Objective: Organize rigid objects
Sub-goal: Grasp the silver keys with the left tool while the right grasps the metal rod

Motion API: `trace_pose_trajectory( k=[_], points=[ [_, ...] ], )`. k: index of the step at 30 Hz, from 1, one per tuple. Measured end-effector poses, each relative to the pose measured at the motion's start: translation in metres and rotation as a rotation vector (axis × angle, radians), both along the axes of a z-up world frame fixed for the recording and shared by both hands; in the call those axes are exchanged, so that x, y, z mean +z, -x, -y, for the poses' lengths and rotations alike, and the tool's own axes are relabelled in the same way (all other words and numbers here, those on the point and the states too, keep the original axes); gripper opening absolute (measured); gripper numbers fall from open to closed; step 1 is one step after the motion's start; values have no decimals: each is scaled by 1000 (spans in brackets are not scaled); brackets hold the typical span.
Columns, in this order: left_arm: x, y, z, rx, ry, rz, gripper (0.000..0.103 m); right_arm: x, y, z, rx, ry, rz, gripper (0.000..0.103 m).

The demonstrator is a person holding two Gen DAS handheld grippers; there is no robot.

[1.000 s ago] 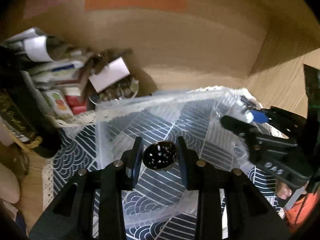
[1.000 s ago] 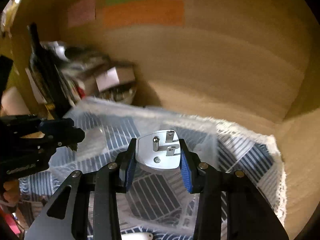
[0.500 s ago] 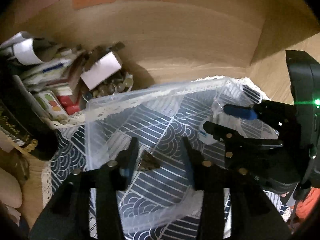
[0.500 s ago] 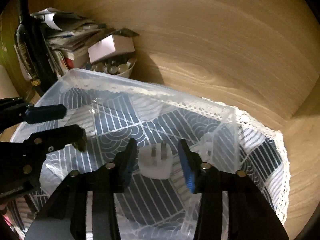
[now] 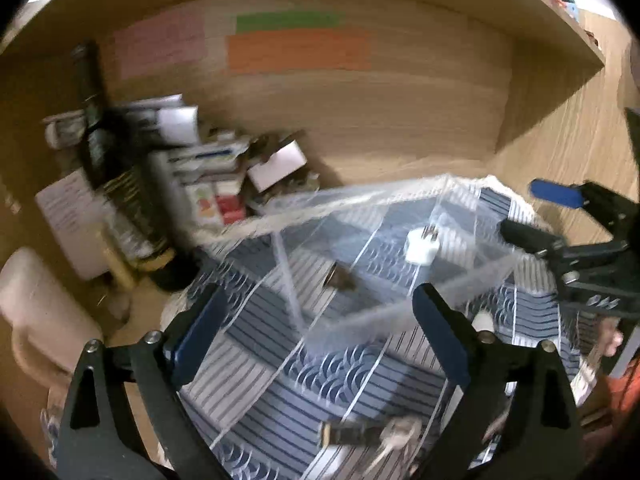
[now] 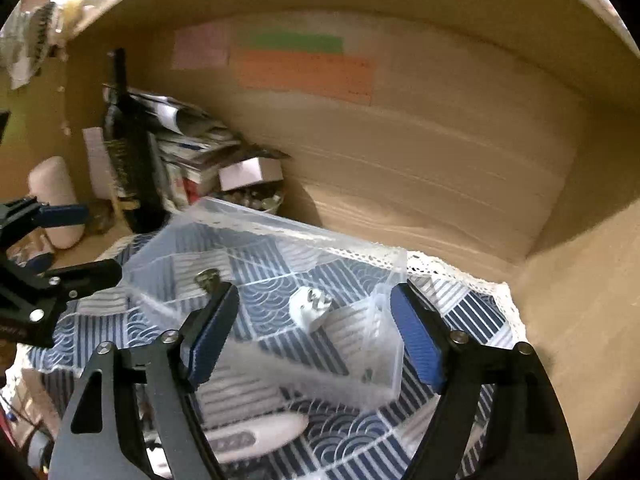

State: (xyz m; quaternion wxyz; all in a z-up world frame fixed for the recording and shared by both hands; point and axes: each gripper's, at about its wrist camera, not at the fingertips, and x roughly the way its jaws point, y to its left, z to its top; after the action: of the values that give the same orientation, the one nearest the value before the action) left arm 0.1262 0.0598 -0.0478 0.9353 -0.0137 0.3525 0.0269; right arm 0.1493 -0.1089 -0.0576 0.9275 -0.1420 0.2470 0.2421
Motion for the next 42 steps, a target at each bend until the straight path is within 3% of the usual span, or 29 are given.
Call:
trace_pose_trajectory(
  k=[8,14,18,21,27,30,33,36,42],
  points=[
    [-38,49,9,-23,-6,-58,95,-26,44,19,-4,-20,-43,79],
    [-76,68,21,-74,56,-138,94,-58,61,30,-25,-17,-118,79],
    [-93,67,31,-124,99,-189,68,-76,68,36,-22,-31,-180,79],
    [-101,62,39,-153,104,-216,57,-86,72,39,0,-44,-228,79],
    [-104,54,50,-171,105,-207,53,-97,86,27,82,-19,-263,78],
    [-103,50,54,-167,105,-197,45,-103,87,20,114,-13,-283,77],
    [-103,48,54,-163,111,-189,24,-107,87,13,152,14,-292,69],
    [-103,49,51,-169,133,-191,10,-112,85,4,208,58,-315,53],
    [-102,60,43,-144,144,-174,9,-117,80,-3,238,88,-339,30]
  ],
)
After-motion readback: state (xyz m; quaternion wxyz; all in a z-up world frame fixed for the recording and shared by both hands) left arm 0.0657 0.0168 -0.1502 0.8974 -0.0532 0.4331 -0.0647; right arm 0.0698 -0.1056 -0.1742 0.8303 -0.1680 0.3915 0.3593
